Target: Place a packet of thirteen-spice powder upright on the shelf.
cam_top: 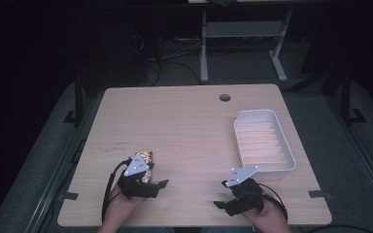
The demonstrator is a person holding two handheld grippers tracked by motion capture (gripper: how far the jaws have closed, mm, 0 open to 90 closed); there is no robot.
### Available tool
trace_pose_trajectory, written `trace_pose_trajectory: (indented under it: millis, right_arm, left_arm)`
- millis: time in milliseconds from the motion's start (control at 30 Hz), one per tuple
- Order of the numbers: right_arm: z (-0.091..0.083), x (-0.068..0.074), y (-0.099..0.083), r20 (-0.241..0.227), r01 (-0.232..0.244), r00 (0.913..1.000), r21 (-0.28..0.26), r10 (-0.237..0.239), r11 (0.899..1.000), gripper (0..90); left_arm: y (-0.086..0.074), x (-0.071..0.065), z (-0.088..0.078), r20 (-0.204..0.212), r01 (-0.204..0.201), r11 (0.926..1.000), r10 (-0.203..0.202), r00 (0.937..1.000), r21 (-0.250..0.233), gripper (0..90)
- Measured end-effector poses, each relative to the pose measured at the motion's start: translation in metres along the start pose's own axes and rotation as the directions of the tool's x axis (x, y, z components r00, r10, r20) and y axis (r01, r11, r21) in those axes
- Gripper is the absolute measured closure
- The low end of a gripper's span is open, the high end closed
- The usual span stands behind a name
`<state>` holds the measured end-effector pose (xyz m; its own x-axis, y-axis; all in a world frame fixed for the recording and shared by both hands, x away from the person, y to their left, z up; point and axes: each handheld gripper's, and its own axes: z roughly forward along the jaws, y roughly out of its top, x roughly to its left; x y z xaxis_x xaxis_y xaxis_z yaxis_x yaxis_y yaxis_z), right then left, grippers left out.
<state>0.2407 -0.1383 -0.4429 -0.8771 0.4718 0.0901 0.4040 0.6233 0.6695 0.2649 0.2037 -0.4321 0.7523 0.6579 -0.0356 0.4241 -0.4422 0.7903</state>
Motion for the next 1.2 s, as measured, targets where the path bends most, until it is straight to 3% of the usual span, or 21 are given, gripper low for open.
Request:
trace_pose_trajectory:
  millis: [133, 233, 300, 333, 567, 967, 1200]
  right_arm:
    - [0.001, 0.001, 0.001, -0.002, 0.004, 1.0000, 0.003, -0.004, 1.000, 26.9]
    - [0.002, 0.002, 0.001, -0.003, 0.005, 1.0000, 0.007, -0.005, 1.000, 26.9]
    - [0.002, 0.002, 0.001, -0.007, 0.006, 1.0000, 0.008, -0.006, 1.000, 26.9]
    - [0.002, 0.002, 0.001, -0.007, 0.006, 1.0000, 0.008, -0.006, 1.000, 26.9]
    - [0.005, 0.003, 0.003, -0.013, 0.014, 0.9998, 0.015, -0.013, 1.000, 26.8]
    - [0.007, 0.005, 0.004, -0.022, 0.015, 0.9996, 0.018, -0.015, 1.000, 26.8]
    - [0.008, 0.005, 0.004, -0.028, 0.018, 0.9994, 0.021, -0.017, 1.000, 26.8]
  left_arm:
    - [-0.001, 0.016, -0.003, -0.055, 0.044, 0.9989, -0.045, 0.9975, -0.016, 20.0]
    - [-0.002, 0.021, -0.003, -0.073, 0.057, 0.9982, -0.058, 0.9957, -0.016, 19.3]
    - [-0.004, 0.029, -0.003, -0.106, 0.084, 0.9964, -0.085, 0.9907, -0.012, 17.7]
    - [-0.004, 0.029, -0.003, -0.106, 0.084, 0.9964, -0.085, 0.9907, -0.012, 16.8]
    - [-0.008, 0.037, 0.002, -0.200, 0.120, 0.9926, -0.113, 0.9732, 0.020, 14.3]
    - [-0.014, 0.041, 0.009, -0.259, 0.137, 0.9874, -0.113, 0.9592, 0.079, 13.8]
    - [-0.017, 0.043, 0.009, -0.264, 0.150, 0.9853, -0.124, 0.9564, 0.082, 13.4]
